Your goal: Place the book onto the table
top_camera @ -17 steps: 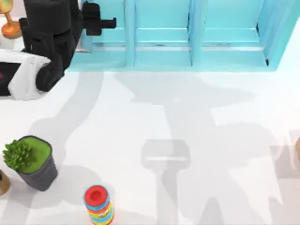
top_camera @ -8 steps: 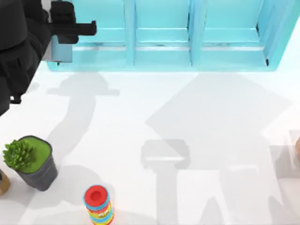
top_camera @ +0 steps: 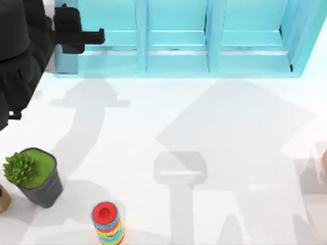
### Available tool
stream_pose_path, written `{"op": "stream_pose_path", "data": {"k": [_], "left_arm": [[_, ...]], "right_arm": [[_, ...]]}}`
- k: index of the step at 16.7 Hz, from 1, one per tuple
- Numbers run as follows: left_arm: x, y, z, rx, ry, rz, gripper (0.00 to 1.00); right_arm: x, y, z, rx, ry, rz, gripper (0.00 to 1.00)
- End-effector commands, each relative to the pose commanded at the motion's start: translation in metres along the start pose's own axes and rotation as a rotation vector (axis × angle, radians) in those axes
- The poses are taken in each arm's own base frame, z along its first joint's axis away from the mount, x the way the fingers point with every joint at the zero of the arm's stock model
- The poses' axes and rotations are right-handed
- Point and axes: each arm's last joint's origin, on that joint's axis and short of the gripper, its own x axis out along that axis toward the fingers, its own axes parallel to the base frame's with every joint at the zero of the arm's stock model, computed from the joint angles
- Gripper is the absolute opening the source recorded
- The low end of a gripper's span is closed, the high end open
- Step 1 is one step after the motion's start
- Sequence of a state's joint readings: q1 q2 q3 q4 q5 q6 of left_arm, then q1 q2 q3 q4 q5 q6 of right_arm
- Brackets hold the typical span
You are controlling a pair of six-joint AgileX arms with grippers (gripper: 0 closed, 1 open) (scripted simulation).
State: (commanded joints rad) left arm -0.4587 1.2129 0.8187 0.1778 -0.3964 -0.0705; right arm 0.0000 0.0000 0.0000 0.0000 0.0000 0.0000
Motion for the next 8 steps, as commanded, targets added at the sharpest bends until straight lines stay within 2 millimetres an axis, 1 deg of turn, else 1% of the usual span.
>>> {"op": "stream_pose_path", "data": {"k": [2,4,6,8], "left_arm": [[0.005,-0.009,-0.004,-0.036,0.021,0.004,0.00],[0.012,-0.024,-0.010,-0.102,0.051,0.012,0.00],[0.019,-0.045,-0.019,-0.200,0.082,0.025,0.00],[0.024,-0.072,-0.029,-0.330,0.106,0.043,0.00]], "right_arm": [[0.000,0.000,0.000,0.000,0.000,0.000,1.00],[0.000,0.000,0.000,0.000,0.000,0.000,1.00],[0.000,0.000,0.000,0.000,0.000,0.000,1.00],[0.000,0.000,0.000,0.000,0.000,0.000,1.00]]}}
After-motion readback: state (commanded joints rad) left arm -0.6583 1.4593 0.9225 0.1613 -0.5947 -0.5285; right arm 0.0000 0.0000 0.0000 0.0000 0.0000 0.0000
